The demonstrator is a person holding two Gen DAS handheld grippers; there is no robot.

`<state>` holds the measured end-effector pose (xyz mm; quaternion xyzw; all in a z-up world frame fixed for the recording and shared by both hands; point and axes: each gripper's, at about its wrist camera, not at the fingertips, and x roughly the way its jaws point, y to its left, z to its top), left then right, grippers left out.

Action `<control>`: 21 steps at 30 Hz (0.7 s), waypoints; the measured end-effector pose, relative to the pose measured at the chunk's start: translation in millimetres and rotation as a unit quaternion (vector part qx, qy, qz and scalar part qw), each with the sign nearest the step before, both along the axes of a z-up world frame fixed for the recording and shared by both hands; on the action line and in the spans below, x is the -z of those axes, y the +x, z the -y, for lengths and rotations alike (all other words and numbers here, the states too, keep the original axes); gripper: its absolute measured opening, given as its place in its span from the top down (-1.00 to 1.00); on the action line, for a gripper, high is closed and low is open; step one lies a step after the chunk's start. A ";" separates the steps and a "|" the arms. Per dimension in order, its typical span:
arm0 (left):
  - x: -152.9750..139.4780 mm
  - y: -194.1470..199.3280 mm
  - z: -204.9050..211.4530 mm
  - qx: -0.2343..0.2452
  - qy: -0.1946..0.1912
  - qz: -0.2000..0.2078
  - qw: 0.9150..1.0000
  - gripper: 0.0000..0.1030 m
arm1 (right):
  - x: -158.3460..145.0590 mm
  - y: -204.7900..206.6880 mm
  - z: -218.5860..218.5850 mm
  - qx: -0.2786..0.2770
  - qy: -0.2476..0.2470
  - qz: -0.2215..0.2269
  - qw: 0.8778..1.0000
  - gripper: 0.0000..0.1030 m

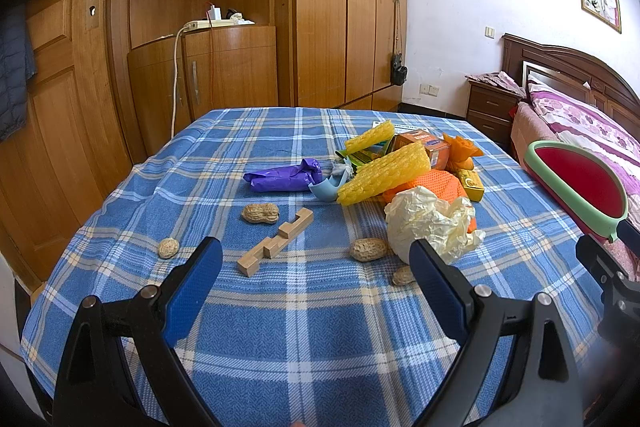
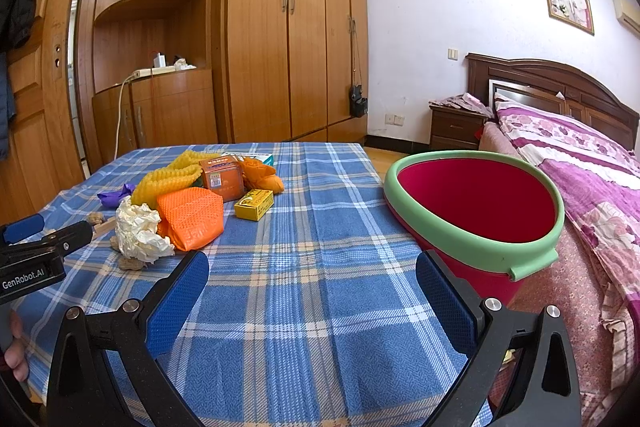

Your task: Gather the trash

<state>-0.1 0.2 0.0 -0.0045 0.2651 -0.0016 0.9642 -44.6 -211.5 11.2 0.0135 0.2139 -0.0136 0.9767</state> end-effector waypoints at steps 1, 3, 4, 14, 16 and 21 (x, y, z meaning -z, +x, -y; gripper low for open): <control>0.1 0.1 0.0 0.000 0.000 0.000 1.000 -0.83 | 0.0 0.0 -0.1 0.000 0.000 0.000 1.000 -1.00; 0.0 0.0 0.0 0.000 0.000 0.000 1.000 -0.83 | 0.1 0.1 -0.1 0.000 0.000 0.000 1.000 -1.00; 0.0 0.0 0.0 0.000 0.000 0.000 1.000 -0.83 | 0.1 0.1 -0.1 0.000 0.000 0.000 1.000 -1.00; 0.0 0.0 -0.1 0.000 -0.001 0.000 1.000 -0.83 | 0.6 0.5 -0.9 0.000 -0.001 0.000 1.000 -1.00; 0.0 0.0 0.0 0.000 -0.001 0.000 1.000 -0.83 | 0.8 0.6 -1.1 0.000 -0.002 0.001 1.000 -1.00; 0.0 0.0 0.0 0.000 -0.001 0.000 1.000 -0.83 | 1.0 0.8 -1.0 0.000 -0.002 0.001 1.000 -1.00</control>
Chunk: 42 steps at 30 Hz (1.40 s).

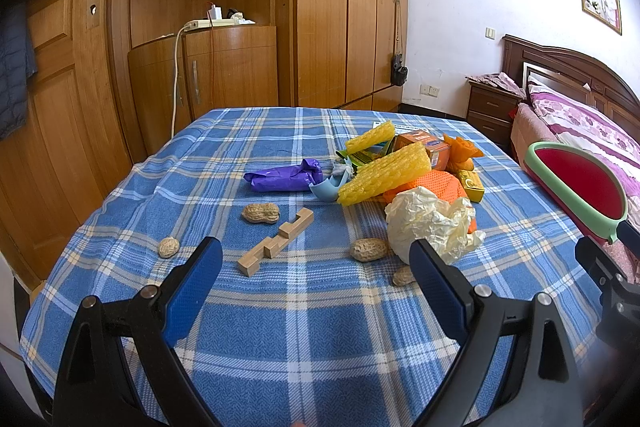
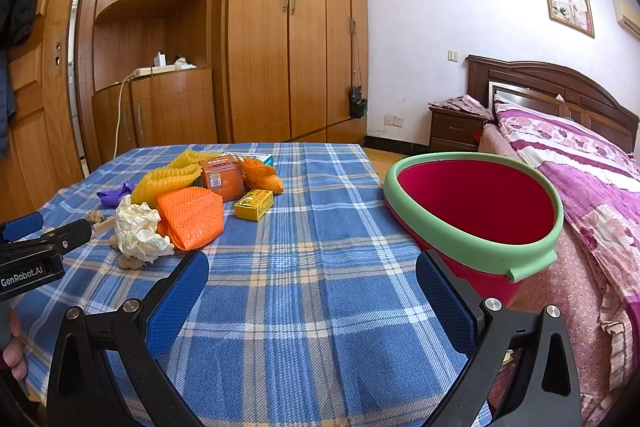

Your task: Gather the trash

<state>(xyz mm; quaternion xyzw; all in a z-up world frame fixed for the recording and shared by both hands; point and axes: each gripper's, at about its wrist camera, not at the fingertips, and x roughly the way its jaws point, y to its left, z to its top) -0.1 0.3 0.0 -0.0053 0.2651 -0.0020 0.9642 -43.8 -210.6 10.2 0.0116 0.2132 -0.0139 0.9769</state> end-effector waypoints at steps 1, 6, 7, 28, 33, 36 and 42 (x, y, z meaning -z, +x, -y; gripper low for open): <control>0.0 0.0 0.1 0.000 0.000 0.000 1.000 -0.83 | 0.0 0.0 0.1 0.000 0.000 0.000 1.000 -1.00; 0.0 0.0 0.1 0.000 0.000 0.000 1.000 -0.83 | 0.1 -0.2 -0.3 0.000 -0.001 0.000 1.000 -1.00; 0.0 0.0 0.0 0.000 0.000 0.000 1.000 -0.83 | 0.1 -0.3 -0.3 0.000 -0.001 0.000 1.000 -1.00; 0.0 -0.1 0.0 -0.001 -0.001 0.000 1.000 -0.83 | 1.5 0.2 -0.5 0.000 -0.002 0.000 1.000 -1.00; -0.1 0.2 0.5 -0.002 0.001 -0.003 1.000 -0.83 | 0.2 0.9 2.1 -0.001 -0.002 -0.001 1.000 -1.00; -0.5 2.7 0.9 0.004 0.002 -0.008 1.000 -0.83 | 1.7 2.6 0.5 -0.004 0.001 -0.007 1.000 -1.00; -10.8 12.4 -9.6 0.010 -0.002 -0.018 1.000 -0.83 | -1.9 12.9 1.7 -0.019 0.015 -0.031 0.999 -1.00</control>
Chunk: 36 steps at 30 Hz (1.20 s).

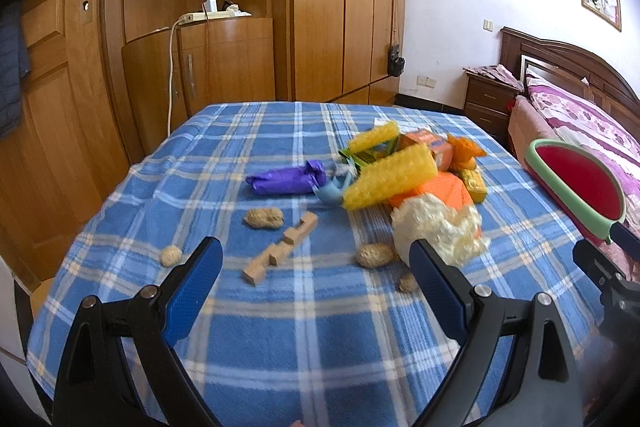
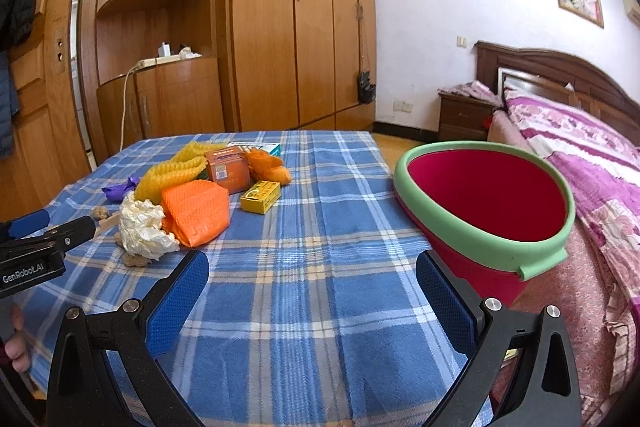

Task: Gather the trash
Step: 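Reach the left tool to the purple plastic bag and close on it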

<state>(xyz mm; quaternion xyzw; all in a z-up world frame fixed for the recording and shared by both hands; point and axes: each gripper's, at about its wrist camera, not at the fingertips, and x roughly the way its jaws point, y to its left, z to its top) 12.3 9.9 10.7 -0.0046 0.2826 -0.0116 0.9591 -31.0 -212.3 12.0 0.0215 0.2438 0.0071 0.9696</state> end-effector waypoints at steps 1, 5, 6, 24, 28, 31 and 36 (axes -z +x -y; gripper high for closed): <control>-4.0 3.4 -2.2 0.000 -0.001 -0.001 1.000 -0.83 | -3.1 3.7 1.7 -0.003 0.004 -0.007 1.000 -1.00; -16.8 22.0 -12.1 -0.003 -0.005 -0.015 1.000 -0.83 | -16.4 17.6 -0.7 -0.014 0.011 -0.023 1.000 -1.00; -18.7 26.2 -14.4 -0.004 -0.005 -0.017 1.000 -0.83 | -20.3 23.3 -0.8 -0.017 0.014 -0.032 0.999 -1.00; 5.2 141.4 -51.3 0.040 -0.007 -0.130 0.991 -0.75 | -21.8 125.4 -23.6 -0.013 0.032 -0.160 0.987 -0.99; 16.6 154.2 -54.3 0.067 -0.030 -0.162 0.984 -0.69 | -12.4 142.4 -30.5 -0.010 0.026 -0.178 0.984 -0.95; 22.7 161.0 -52.3 0.086 -0.037 -0.179 0.979 -0.49 | -3.8 153.1 -32.3 -0.005 0.033 -0.196 0.980 -0.81; 25.3 165.7 -46.9 0.113 -0.043 -0.182 0.976 -0.33 | 6.3 163.5 -34.3 -0.001 0.047 -0.217 0.975 -0.58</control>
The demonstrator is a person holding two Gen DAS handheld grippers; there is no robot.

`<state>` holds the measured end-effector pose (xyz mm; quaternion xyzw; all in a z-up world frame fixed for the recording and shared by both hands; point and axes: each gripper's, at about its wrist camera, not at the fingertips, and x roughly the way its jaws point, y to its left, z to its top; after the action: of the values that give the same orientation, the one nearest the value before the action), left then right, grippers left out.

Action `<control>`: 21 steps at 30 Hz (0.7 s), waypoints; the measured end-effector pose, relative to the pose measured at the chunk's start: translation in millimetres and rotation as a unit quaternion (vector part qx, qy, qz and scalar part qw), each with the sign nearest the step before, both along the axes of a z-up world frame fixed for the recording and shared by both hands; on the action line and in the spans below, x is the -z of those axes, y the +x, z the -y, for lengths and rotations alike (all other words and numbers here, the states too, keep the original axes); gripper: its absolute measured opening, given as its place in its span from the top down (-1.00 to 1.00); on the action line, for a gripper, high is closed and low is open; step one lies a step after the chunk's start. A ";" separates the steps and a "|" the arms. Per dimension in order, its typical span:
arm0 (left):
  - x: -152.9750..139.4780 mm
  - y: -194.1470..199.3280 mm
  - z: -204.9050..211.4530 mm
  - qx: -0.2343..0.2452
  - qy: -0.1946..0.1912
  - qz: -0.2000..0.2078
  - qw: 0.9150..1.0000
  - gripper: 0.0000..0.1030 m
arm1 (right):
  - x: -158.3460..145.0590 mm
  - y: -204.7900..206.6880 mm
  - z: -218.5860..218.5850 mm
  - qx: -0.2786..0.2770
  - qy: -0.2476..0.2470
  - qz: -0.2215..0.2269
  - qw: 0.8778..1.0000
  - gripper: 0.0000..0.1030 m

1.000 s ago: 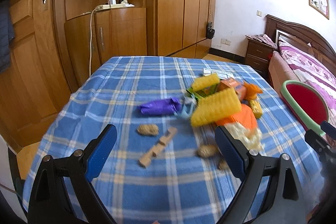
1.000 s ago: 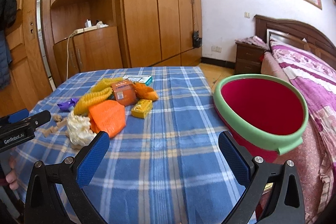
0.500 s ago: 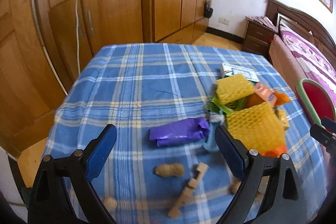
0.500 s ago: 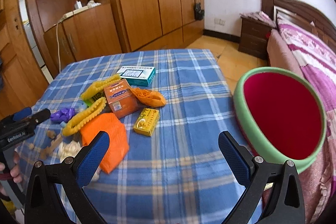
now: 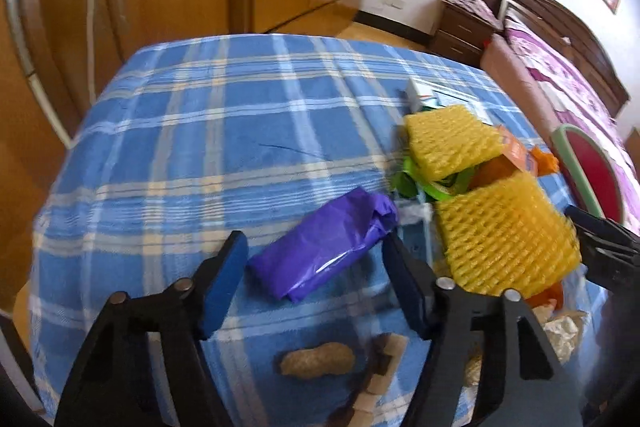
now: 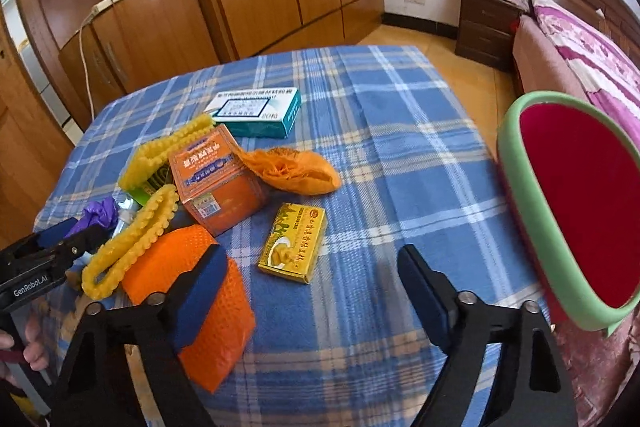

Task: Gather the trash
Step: 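Reach the left tool to the purple plastic bag and close on it, then carry the purple bag with the left tool while the right tool grasps the yellow box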

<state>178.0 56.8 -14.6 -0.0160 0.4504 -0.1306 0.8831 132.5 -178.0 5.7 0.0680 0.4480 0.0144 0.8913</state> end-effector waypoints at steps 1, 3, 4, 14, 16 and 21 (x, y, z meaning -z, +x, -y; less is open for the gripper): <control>-0.1 1.5 0.2 0.006 -0.003 0.001 1.000 -0.27 | 0.9 1.2 -0.3 -0.001 0.000 -0.001 1.000 -0.52; -1.1 3.6 2.7 0.016 -0.005 0.004 1.000 -0.16 | 1.9 1.9 -0.8 -0.001 -0.002 0.000 1.000 -0.42; -1.0 4.0 4.1 0.018 -0.001 0.007 1.000 -0.02 | 2.1 2.1 -0.8 -0.001 -0.003 0.000 1.000 -0.33; -10.9 -8.6 -2.5 -0.007 -0.012 0.026 1.000 0.44 | 6.1 3.9 -9.8 -0.030 -0.001 0.003 1.000 0.42; -19.3 -16.7 -3.1 -0.011 -0.018 0.032 0.999 0.44 | 3.6 -1.5 -8.5 -0.031 0.006 0.009 0.999 0.43; -42.0 -35.9 3.5 -0.012 -0.022 0.057 0.998 0.44 | -11.1 -18.8 -3.4 -0.027 0.020 0.033 0.999 0.43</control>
<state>142.1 53.3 27.4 -0.0333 0.3961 -0.1304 0.9083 113.7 -174.5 16.8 0.0733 0.4198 0.0498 0.9033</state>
